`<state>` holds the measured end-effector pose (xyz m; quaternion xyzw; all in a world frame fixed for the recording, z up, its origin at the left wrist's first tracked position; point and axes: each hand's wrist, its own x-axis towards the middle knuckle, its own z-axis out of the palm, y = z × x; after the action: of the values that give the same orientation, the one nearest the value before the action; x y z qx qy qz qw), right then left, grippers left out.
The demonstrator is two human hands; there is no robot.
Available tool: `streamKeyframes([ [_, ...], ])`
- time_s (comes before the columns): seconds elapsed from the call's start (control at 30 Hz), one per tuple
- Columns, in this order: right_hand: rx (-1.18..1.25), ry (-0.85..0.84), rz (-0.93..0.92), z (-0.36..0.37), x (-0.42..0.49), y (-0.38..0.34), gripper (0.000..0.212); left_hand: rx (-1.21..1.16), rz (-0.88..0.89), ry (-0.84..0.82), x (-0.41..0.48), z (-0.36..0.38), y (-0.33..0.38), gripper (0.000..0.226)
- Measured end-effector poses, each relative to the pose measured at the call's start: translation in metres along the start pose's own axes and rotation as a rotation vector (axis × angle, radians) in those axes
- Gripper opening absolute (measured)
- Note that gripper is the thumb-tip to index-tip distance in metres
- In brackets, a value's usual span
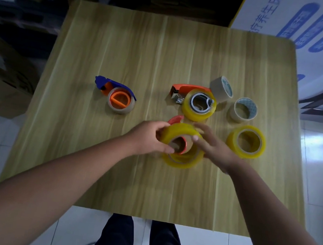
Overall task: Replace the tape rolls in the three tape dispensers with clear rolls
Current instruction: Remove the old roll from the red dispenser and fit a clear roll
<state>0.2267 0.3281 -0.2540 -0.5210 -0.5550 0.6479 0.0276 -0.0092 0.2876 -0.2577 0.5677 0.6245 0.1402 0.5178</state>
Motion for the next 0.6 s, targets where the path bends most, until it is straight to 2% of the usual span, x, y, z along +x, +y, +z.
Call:
streamKeyframes([
  [0.07,-0.365,0.159,-0.202,0.005,-0.011,-0.003,0.109,-0.104,-0.043,0.007,0.007,-0.003,-0.003,0.065],
  [0.1,-0.575,0.185,-0.275,0.008,-0.016,-0.006,0.118,-0.135,-0.06,0.005,0.011,-0.004,-0.004,0.06],
  [0.17,-0.911,0.176,-0.322,0.019,-0.018,-0.009,0.13,-0.2,-0.088,-0.019,0.015,-0.005,-0.003,0.049],
  [0.23,-1.077,0.202,-0.328,0.029,-0.012,-0.008,0.132,-0.278,-0.138,-0.06,0.02,-0.003,-0.003,0.043],
  [0.3,-1.098,0.223,-0.301,0.035,-0.005,-0.01,0.131,-0.298,-0.181,-0.094,0.02,-0.001,-0.002,0.04],
  [0.43,-0.978,0.216,-0.263,0.037,0.003,-0.008,0.125,-0.23,-0.195,-0.078,0.014,-0.003,-0.002,0.06],
  [0.47,-0.931,0.229,-0.261,0.037,0.004,-0.006,0.123,-0.219,-0.176,-0.061,0.01,-0.004,-0.001,0.061],
  [0.53,-0.858,0.269,-0.239,0.037,0.004,-0.003,0.122,-0.136,-0.081,-0.019,0.002,-0.005,-0.002,0.083],
  [0.6,-0.826,0.313,-0.198,0.038,0.004,-0.001,0.122,0.081,0.046,0.017,-0.007,-0.001,-0.004,0.099],
])
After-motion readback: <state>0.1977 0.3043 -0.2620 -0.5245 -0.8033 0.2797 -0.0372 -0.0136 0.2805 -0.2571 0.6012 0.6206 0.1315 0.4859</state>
